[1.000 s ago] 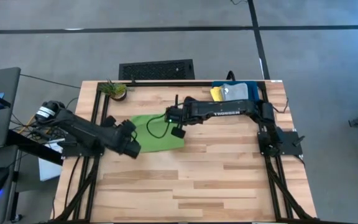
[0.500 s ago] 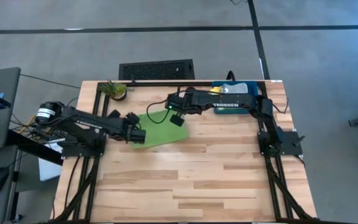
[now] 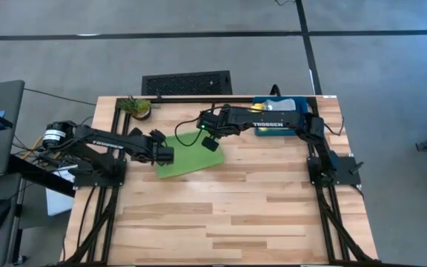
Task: Fold microfiber towels
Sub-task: Fold the green microfiber cloth
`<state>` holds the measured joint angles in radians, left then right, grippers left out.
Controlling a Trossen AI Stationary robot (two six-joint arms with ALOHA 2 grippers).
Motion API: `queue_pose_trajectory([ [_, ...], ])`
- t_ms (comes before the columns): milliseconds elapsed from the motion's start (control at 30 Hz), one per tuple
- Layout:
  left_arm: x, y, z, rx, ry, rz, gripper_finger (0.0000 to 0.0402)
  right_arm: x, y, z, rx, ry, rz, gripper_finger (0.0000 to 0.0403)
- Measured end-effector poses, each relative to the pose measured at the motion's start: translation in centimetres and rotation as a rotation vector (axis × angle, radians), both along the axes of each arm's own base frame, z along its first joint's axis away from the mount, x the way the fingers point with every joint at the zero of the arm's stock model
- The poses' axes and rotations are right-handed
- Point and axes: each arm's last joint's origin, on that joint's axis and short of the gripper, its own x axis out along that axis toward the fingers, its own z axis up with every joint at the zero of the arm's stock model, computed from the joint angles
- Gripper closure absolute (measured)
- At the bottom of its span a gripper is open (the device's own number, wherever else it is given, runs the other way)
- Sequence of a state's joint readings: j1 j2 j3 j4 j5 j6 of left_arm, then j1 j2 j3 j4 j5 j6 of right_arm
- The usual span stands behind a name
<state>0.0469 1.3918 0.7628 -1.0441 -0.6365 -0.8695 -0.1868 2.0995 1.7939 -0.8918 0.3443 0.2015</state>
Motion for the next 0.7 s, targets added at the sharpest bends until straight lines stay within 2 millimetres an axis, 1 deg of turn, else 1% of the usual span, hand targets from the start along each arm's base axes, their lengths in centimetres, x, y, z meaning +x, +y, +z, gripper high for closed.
queue_pose_trajectory([
  [100, 0.2, 0.2, 0.0, 0.0, -0.018, -0.004, 0.0385, 0.0, 0.0, 0.0, -0.004, 0.006, 0.013, 0.034],
  [233, 0.4, 0.5, 0.0, 0.0, -0.028, -0.015, 0.0351, 0.0, -0.3, 0.0, -0.005, 0.006, 0.01, 0.0304],
  [400, 0.4, 0.8, 0.0, 0.0, -0.031, 0.0, 0.0299, 0.0, -0.3, 0.0, -0.005, 0.006, 0.009, 0.0238],
  [500, 0.4, 0.9, 0.0, 0.005, -0.04, 0.018, 0.0275, 0.0, -0.3, 0.0, -0.01, 0.016, 0.034, 0.0202],
  [600, 0.4, 0.7, 0.1, 0.009, -0.049, 0.028, 0.0263, -0.1, -0.3, 0.0, -0.01, 0.017, 0.035, 0.018],
  [700, 0.7, -0.3, 0.7, 0.003, -0.03, -0.033, 0.0258, -0.3, 0.6, 0.2, -0.029, 0.077, 0.132, 0.017],
])
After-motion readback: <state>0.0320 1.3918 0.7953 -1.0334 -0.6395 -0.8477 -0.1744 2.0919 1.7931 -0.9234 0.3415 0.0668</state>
